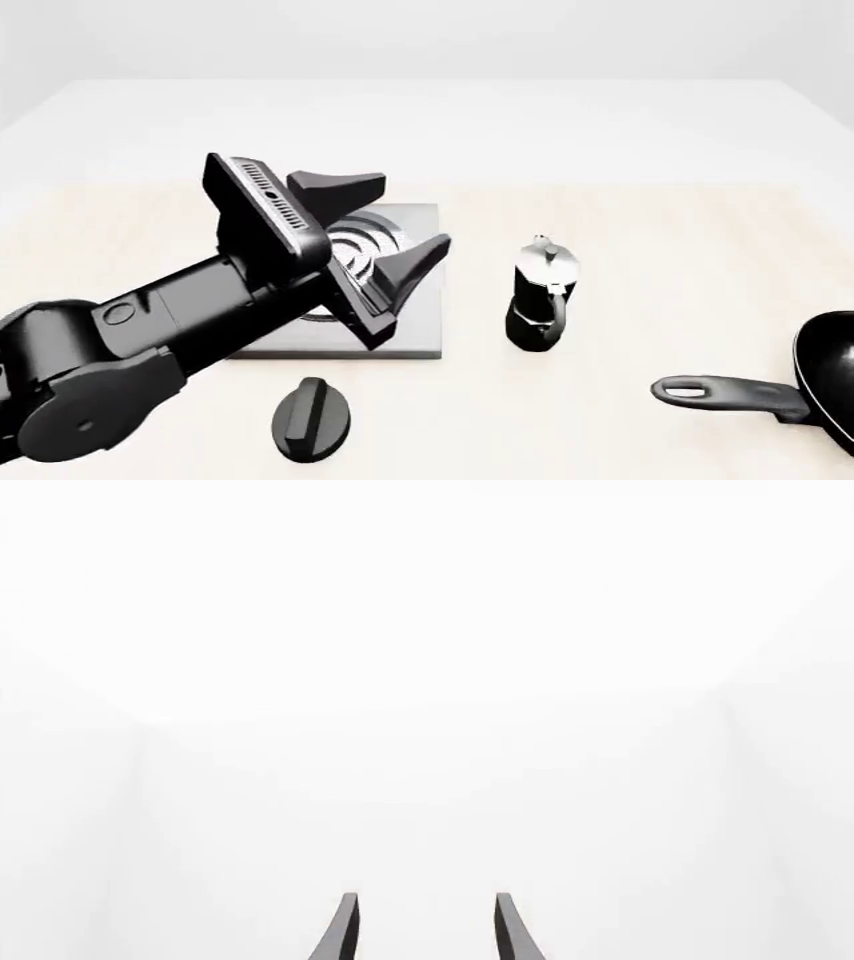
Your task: Put the frying pan on the stove.
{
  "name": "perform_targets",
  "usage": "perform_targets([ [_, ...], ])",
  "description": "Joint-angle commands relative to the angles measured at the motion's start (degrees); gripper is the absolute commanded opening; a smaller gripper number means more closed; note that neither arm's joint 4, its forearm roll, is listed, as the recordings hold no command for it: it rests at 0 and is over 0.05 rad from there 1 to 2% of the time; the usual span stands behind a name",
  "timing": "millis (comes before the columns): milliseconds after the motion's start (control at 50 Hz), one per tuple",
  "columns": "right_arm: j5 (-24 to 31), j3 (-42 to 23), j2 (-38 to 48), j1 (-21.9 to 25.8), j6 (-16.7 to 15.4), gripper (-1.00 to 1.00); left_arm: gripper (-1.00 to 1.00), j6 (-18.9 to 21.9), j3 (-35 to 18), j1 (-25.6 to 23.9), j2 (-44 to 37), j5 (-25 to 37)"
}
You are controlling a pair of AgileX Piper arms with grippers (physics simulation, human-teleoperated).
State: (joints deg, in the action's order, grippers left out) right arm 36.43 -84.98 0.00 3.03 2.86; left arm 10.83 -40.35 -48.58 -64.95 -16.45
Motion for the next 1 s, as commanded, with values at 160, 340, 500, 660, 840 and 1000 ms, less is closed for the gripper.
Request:
perform_targets([
  [160, 1.4, -2.1, 0.0, 0.3, 1.1, 1.0, 1.0, 1.1, -9.8, -8.0, -9.6, 2.5],
  [340, 1.8, -2.9, 0.0, 0.7, 1.8, 1.0, 1.0, 1.7, -16.8, -12.6, -16.2, 5.1],
  [500, 1.9, -3.0, 0.0, 0.6, 2.1, 1.0, 1.0, 1.9, -18.4, -13.5, -17.6, 5.9],
  [660, 2.0, -3.3, 0.0, 0.6, 2.5, 1.0, 1.0, 1.9, -20.3, -14.5, -18.9, 6.8],
  [840, 2.2, -3.7, 0.0, 1.2, 2.9, 1.0, 1.0, 1.7, -23.9, -15.6, -21.8, 8.2],
  [1000, 2.4, -4.2, 0.0, 0.9, 3.2, 1.0, 1.0, 1.7, -28.0, -16.2, -25.0, 10.0],
])
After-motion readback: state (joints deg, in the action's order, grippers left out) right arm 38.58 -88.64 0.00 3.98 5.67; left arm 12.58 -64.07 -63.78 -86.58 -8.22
